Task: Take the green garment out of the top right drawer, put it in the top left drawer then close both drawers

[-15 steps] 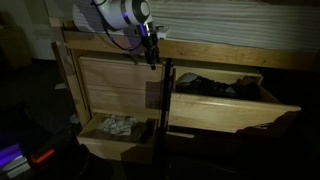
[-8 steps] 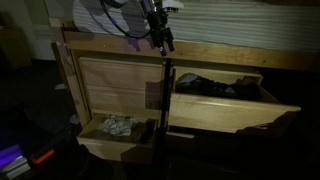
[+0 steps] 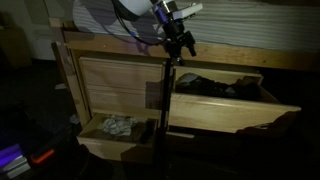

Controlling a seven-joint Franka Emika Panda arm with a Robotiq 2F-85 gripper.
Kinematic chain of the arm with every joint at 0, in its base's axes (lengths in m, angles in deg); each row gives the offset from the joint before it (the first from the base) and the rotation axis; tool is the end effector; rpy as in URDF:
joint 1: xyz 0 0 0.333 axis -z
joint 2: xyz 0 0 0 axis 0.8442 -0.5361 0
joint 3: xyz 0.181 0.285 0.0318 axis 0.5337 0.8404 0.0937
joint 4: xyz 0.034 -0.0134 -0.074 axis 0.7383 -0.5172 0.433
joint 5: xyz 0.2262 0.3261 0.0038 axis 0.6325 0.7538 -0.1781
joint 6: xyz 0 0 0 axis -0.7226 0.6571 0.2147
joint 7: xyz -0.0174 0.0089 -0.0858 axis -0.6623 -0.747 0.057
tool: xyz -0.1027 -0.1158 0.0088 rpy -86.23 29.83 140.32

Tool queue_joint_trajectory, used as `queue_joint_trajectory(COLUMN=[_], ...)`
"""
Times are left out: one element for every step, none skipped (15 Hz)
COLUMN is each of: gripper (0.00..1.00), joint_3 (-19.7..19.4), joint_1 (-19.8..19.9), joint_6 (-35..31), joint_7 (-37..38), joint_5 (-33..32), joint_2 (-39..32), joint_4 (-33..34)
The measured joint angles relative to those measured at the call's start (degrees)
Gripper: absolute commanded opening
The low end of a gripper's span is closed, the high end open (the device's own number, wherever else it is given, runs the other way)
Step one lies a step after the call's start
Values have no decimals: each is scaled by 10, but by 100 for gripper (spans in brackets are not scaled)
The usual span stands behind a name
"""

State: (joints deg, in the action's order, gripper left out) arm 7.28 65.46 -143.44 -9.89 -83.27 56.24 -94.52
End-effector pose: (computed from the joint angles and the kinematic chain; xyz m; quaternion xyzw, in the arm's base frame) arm 0.5971 -0.2869 0.2251 0.7731 0.5611 -0.1357 0.2629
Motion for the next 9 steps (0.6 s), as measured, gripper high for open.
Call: queue_joint_trajectory(gripper=[100,100,100,100,100,100,100,100,100], joint_3=[-6,-12,-18,-24,-25,-20,-7,10,31], joint_1=[17,36,53,71,88,110,135,160,186], joint_6=[-13,-25,-32,-37,-38,-38,-38,-38,-38], joint_7=[25,48,72,95,112,117,114,104,89], joint_5=[-5,-9,-11,-11,-8,10,36,69,106], joint_2=[-3,-6,-10,-16,-24,-37,-55,-77,-101], joint_4=[0,0,0,-1,-1,-1,0,1,6])
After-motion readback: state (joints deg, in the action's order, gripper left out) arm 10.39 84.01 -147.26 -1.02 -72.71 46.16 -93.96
